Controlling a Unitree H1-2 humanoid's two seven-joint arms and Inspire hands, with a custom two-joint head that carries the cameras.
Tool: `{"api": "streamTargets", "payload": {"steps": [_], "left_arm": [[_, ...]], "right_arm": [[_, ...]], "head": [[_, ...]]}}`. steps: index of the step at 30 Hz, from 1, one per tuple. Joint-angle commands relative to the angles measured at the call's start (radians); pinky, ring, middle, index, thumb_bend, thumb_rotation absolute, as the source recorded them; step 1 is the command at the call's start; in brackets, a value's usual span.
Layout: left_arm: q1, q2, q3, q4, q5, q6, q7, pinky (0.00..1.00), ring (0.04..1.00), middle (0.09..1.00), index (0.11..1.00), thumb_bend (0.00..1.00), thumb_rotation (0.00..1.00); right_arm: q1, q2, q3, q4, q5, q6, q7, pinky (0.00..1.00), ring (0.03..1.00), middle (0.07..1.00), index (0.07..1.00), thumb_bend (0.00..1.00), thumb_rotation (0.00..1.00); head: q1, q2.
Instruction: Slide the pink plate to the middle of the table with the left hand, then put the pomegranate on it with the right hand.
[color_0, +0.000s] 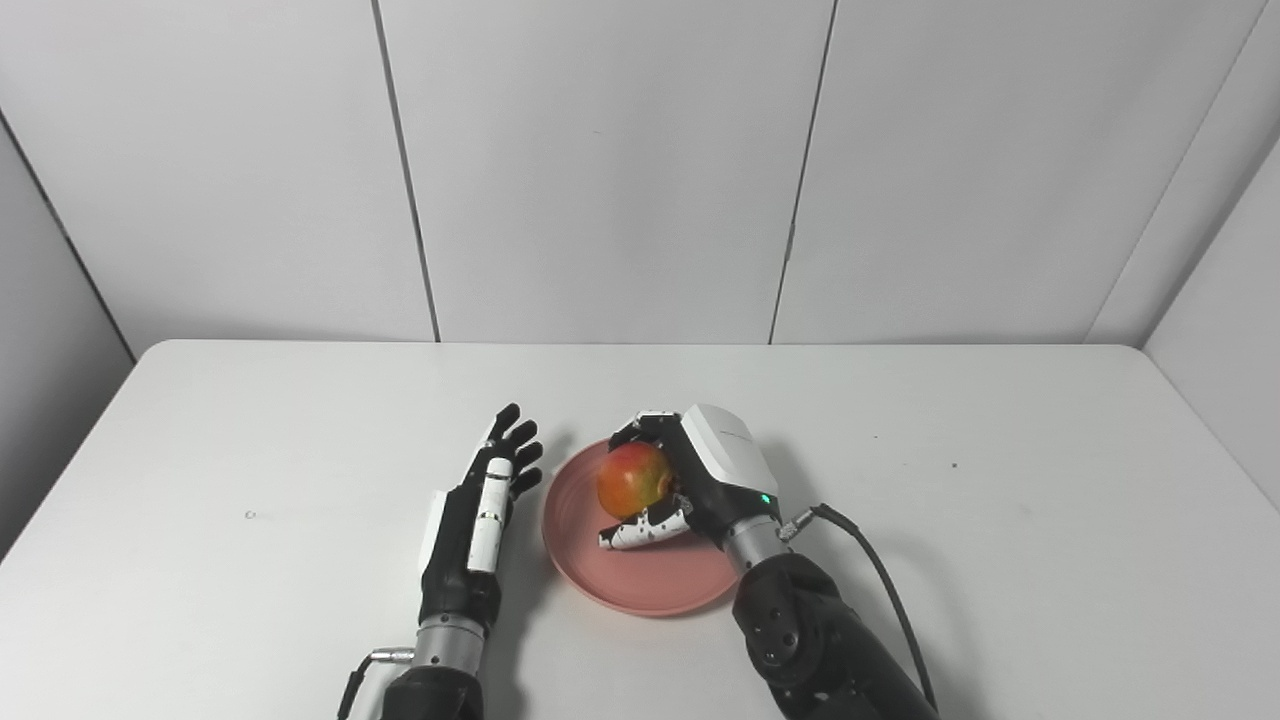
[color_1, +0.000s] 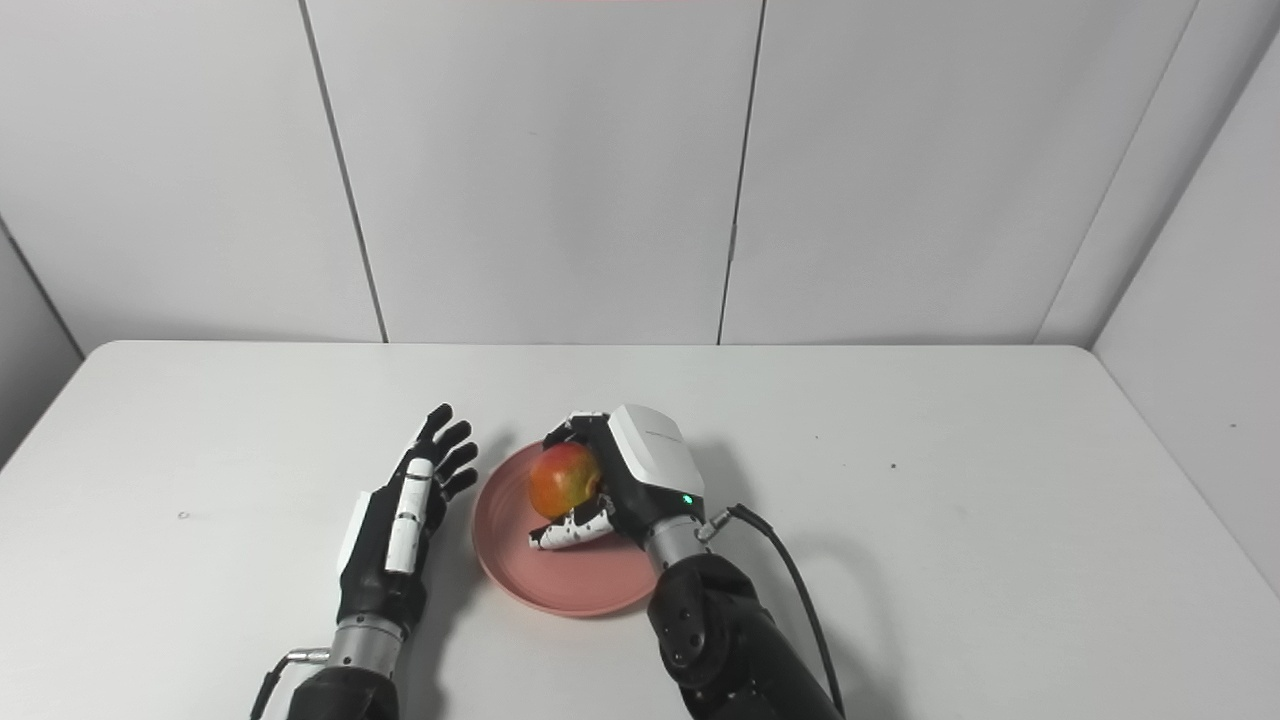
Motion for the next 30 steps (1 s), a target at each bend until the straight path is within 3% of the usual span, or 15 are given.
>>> {"api": "streamTargets", "payload": {"steps": [1, 4, 9, 13, 14, 17, 18, 21, 25, 30], "left_arm": [[-0.005, -0.012, -0.008, -0.028, 0.017, -0.002, 0.009, 0.86, 0.881, 0.901, 0.893, 0.45, 1.00], [-0.006, -0.011, -0.009, -0.025, 0.017, -0.005, 0.010, 0.85, 0.880, 0.901, 0.894, 0.46, 1.00], [-0.005, -0.010, -0.011, -0.026, 0.015, -0.009, 0.007, 0.86, 0.881, 0.903, 0.895, 0.45, 1.00], [-0.005, -0.010, -0.012, -0.028, 0.015, -0.006, 0.006, 0.86, 0.883, 0.904, 0.896, 0.45, 1.00], [-0.005, -0.009, -0.013, -0.028, 0.015, -0.006, 0.006, 0.86, 0.884, 0.904, 0.897, 0.45, 1.00], [-0.005, -0.008, -0.015, -0.029, 0.020, -0.003, 0.007, 0.86, 0.883, 0.903, 0.897, 0.45, 1.00], [-0.005, -0.008, -0.015, -0.031, 0.021, 0.001, 0.008, 0.87, 0.886, 0.905, 0.900, 0.45, 1.00], [-0.005, -0.008, -0.014, -0.034, 0.025, 0.004, 0.007, 0.87, 0.889, 0.906, 0.900, 0.45, 1.00], [-0.007, -0.008, -0.012, -0.031, 0.024, 0.001, 0.007, 0.87, 0.888, 0.905, 0.899, 0.46, 1.00], [-0.006, -0.005, -0.016, -0.031, 0.034, 0.002, 0.006, 0.87, 0.888, 0.907, 0.903, 0.46, 1.00]], "right_arm": [[-0.031, 0.007, 0.006, 0.010, -0.008, -0.042, -0.023, 0.27, 0.361, 0.425, 0.535, 0.52, 0.00], [-0.028, 0.004, 0.014, 0.021, -0.010, -0.042, -0.023, 0.24, 0.342, 0.474, 0.493, 0.53, 0.00], [-0.022, -0.005, 0.035, 0.023, -0.031, -0.050, -0.034, 0.22, 0.320, 0.478, 0.488, 0.53, 0.00], [-0.017, -0.013, 0.050, 0.014, -0.053, -0.045, -0.039, 0.28, 0.393, 0.440, 0.537, 0.52, 0.00], [-0.016, -0.016, 0.054, 0.005, -0.058, -0.036, -0.030, 0.33, 0.444, 0.515, 0.517, 0.52, 0.07], [-0.014, -0.028, 0.068, -0.022, -0.073, -0.009, 0.008, 0.39, 0.515, 0.604, 0.500, 0.52, 0.13], [-0.013, -0.035, 0.075, -0.036, -0.081, 0.001, 0.028, 0.54, 0.641, 0.706, 0.647, 0.68, 0.25], [-0.005, -0.051, 0.084, -0.086, -0.097, 0.033, 0.094, 0.69, 0.775, 0.805, 0.790, 0.82, 0.37], [0.000, -0.078, 0.096, -0.150, -0.117, 0.060, 0.185, 0.82, 0.860, 0.878, 0.895, 0.89, 0.46], [0.008, -0.102, 0.092, -0.192, -0.141, 0.046, 0.224, 0.88, 0.891, 0.907, 0.928, 0.94, 0.52]], "head": [[0.001, 0.002], [0.001, 0.003], [0.003, 0.007], [0.005, 0.008], [0.005, 0.008], [0.005, 0.008], [0.005, 0.008], [0.007, 0.010], [0.009, 0.009], [0.013, 0.007]]}}
